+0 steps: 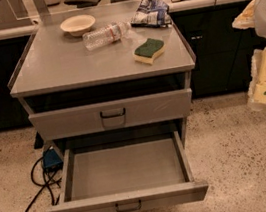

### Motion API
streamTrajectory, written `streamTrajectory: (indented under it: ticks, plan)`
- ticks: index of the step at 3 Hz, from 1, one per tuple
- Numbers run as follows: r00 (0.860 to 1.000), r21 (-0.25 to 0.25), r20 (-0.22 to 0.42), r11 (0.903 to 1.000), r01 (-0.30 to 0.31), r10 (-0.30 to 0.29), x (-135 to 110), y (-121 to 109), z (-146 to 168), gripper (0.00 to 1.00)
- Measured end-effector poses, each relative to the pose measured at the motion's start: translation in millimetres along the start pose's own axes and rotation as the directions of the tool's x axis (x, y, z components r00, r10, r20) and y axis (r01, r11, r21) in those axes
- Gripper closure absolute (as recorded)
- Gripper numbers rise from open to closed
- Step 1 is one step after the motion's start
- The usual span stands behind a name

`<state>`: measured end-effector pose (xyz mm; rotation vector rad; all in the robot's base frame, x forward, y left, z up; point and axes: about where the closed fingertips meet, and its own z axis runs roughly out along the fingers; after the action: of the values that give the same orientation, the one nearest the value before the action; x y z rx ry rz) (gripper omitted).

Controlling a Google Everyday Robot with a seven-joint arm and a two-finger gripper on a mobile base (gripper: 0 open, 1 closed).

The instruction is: Place sponge into middle drawer

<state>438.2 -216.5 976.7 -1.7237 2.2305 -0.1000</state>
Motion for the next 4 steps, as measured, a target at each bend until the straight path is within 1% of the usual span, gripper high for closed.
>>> streamTrajectory:
  ticks: [1,2,3,4]
  plan:
    - [1.0,0.0,0.0,1.0,0.0,0.0,0,0,0,0.0]
    - [0.996,-0.025,0.083,0.9988,0.041,-0.039,-7,-3,8,0.0]
    - [0.969,-0.042,0.208,0.9889,0.142,-0.131,-38,-22,32,0.0]
    - [0.945,-0.042,0.278,0.9802,0.194,-0.175,-76,-55,64,0.0]
